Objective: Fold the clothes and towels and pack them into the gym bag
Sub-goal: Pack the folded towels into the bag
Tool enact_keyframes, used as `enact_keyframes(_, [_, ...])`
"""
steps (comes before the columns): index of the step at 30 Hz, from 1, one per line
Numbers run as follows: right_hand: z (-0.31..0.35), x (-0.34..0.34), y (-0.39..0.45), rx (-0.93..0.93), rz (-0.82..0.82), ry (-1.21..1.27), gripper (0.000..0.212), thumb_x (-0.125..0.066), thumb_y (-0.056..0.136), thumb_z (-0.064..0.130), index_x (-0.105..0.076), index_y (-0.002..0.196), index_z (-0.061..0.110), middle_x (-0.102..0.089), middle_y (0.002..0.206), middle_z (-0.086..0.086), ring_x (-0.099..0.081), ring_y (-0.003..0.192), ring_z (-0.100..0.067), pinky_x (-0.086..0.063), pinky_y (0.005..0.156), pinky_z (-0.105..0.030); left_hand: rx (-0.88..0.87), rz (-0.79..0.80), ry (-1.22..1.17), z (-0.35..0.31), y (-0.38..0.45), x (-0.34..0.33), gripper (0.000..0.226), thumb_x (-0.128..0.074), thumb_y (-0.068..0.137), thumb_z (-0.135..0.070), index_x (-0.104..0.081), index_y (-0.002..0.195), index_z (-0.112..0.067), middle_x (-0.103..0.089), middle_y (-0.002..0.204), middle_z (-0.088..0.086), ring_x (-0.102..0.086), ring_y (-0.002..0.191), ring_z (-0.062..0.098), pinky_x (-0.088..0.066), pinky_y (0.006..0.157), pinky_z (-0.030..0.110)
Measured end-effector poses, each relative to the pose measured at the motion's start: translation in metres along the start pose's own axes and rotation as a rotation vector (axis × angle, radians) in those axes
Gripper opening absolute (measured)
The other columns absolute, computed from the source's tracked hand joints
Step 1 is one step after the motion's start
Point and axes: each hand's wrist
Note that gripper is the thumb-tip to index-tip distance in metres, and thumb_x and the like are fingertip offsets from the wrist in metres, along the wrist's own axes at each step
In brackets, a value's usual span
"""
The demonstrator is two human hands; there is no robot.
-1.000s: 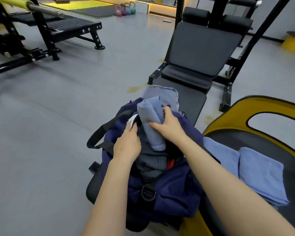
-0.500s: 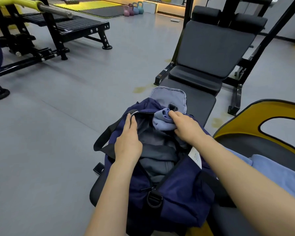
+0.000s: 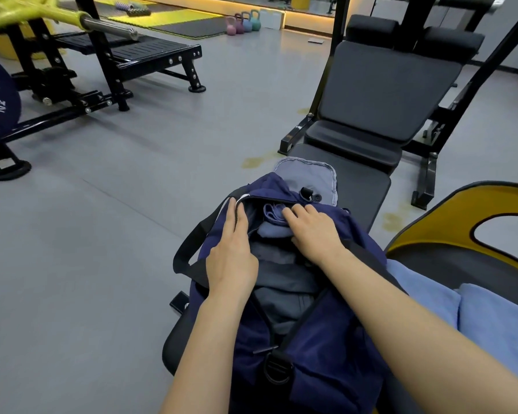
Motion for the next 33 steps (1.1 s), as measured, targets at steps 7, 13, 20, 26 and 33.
enact_keyframes(7, [0.007,-0.012,-0.006,0.142,-0.076,-0.068,0.048,-0.07,0.06,0.022,-0.065,0.106,0.011,-0.062,0.105,-0.01,-0.058,0.088,-0.03,-0.044,0.07,-0.035,0.009,0.029,0.011,0.001,0.003,-0.003,0.087,-0.038,0.085,0.007,0.006,0.151,-0.028,0.019,0.155,-0.021,-0.047,0.07,0.022,-0.034,0.06,0.027])
enact_keyframes(13, [0.012,-0.015,-0.01,0.364,-0.244,-0.186,0.008,-0.063,0.062,0.012,-0.06,0.056,0.016,-0.056,0.076,-0.003,-0.047,0.069,-0.023,-0.021,0.06,-0.03,-0.009,0.035,0.021,0.003,0.002,-0.005,0.087,-0.038,0.084,0.007,0.005,0.151,-0.026,0.019,0.155,-0.021,-0.047,0.071,0.022,-0.029,0.054,0.026])
enact_keyframes(20, [0.011,-0.025,-0.018,0.324,-0.23,0.173,0.022,-0.072,0.075,0.032,-0.07,0.089,0.016,-0.06,0.076,-0.001,-0.06,0.064,-0.025,-0.047,0.046,-0.027,-0.028,0.032,0.017,0.005,0.002,-0.008,0.087,-0.038,0.083,0.007,0.004,0.151,-0.027,0.018,0.155,-0.021,-0.052,0.074,0.022,-0.028,0.049,0.024])
enact_keyframes(26, [-0.013,-0.009,-0.02,-0.065,0.005,0.1,0.049,-0.053,0.089,0.052,-0.059,0.124,0.018,-0.056,0.12,-0.005,-0.054,0.111,-0.03,-0.045,0.08,-0.037,-0.025,0.043,-0.005,0.005,0.002,-0.006,0.087,-0.036,0.083,0.009,0.003,0.151,-0.028,0.017,0.156,-0.021,-0.05,0.075,0.021,-0.027,0.051,0.025])
enact_keyframes(33, [-0.043,0.002,-0.041,-0.335,0.185,0.119,0.038,-0.051,0.091,0.012,-0.05,0.128,0.019,-0.053,0.124,-0.008,-0.053,0.112,-0.031,-0.046,0.076,-0.037,-0.061,0.061,-0.006,0.004,0.001,-0.006,0.085,-0.036,0.083,0.01,-0.001,0.152,-0.025,0.016,0.156,-0.02,-0.056,0.094,0.019,-0.034,0.063,0.026])
Point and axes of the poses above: each hand's wrist, its own y-axis towards the middle knuckle, its own x-axis out of the back of the hand, z = x × y
